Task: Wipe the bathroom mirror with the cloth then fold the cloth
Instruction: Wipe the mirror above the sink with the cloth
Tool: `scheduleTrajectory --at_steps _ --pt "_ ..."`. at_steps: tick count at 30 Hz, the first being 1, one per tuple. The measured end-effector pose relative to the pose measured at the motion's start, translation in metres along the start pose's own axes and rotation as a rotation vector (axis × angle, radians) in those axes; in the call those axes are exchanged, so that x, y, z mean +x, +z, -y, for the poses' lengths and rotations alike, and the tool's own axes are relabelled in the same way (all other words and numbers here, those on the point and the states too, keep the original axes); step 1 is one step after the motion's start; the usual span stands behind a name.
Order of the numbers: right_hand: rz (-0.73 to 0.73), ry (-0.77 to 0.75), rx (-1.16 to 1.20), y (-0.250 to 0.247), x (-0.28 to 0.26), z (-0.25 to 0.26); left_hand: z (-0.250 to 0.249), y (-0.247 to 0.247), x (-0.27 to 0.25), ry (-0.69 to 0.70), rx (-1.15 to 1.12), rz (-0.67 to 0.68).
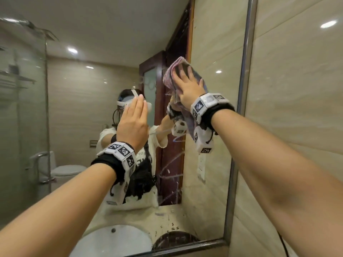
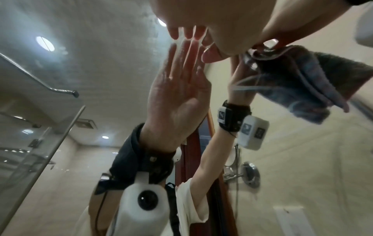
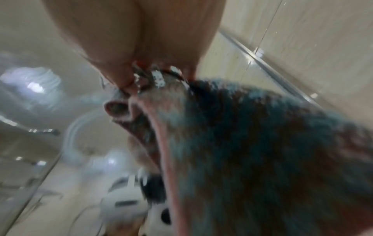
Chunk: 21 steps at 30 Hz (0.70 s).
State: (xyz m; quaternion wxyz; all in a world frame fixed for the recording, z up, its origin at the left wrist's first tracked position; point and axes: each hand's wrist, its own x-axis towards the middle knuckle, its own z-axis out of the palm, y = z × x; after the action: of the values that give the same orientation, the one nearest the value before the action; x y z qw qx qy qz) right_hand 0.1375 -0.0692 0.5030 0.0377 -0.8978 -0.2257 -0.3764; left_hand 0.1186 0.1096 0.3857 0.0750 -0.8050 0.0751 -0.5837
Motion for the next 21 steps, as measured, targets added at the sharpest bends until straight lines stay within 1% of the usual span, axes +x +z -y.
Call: scheduleTrajectory --at_steps 3,5,7,9,11,13,15,18,21 --pt "0.023 -0.14 -0.105 0.033 -0.033 0.001 -0.002 0.003 0.001 -0.008 0.011 -0.009" --pt "0.064 -0.214 -0.169 0.053 -0.052 0.002 -0.002 0.003 0.003 -0.01 0.025 -0.026" --pt "0.105 -0.266 -0.201 0.058 -0.06 -0.003 0.0 0.004 0.003 0.002 0.053 -0.033" --pt "0.124 -0.303 -0.206 0.045 -0.051 -0.009 0.002 0.006 0.004 0.011 0.074 -0.021" --pt "0.11 -0.275 -0.199 0.021 -0.031 -0.011 0.002 0.006 0.005 0.008 0.081 0.001" --pt "0.091 -0.174 -0.128 -0.005 -0.006 -0.008 0.002 0.007 0.006 0.009 0.083 0.004" --pt "0.057 -0.111 -0.063 -0.017 0.011 -0.002 0.004 0.007 0.006 0.011 0.083 0.0" --pt "0.005 -0.092 -0.036 -0.004 0.005 0.004 0.007 0.009 0.006 0.024 0.093 -0.012" --pt "-0.029 -0.152 -0.052 0.023 -0.02 0.002 0.008 0.011 0.004 0.032 0.073 -0.034"
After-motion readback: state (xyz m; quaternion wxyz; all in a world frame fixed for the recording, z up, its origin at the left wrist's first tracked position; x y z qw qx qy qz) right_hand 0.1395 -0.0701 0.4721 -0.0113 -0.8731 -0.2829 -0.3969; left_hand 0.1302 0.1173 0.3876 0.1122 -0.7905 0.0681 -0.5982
